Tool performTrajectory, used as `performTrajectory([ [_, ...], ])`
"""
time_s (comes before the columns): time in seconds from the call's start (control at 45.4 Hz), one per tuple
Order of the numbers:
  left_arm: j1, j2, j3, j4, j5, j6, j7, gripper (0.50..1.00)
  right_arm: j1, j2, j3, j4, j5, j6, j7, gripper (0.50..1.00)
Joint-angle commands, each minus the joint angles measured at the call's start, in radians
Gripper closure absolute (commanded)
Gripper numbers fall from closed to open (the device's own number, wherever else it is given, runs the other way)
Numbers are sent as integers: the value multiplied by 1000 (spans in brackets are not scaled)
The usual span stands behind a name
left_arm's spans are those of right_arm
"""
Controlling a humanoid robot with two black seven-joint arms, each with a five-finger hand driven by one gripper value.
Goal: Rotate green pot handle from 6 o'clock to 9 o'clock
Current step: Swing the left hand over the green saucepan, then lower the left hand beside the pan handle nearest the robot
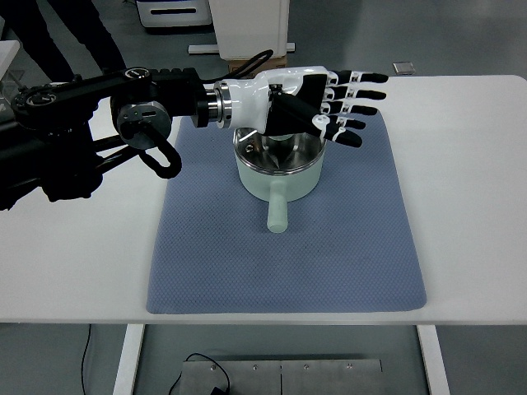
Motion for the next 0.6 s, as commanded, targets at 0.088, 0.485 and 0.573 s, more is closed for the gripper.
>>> performTrajectory([
  [0.088, -43, -24, 75, -19, 22, -8, 0, 500, 0, 0, -1, 0, 0, 0, 0, 500],
  [0.485, -152, -26, 276, -38, 168, -168, 2, 500, 0, 0, 1, 1, 0, 0, 0, 500],
  [0.573, -151, -26, 290, -38, 200, -192, 2, 500, 0, 0, 1, 0, 0, 0, 0, 500],
])
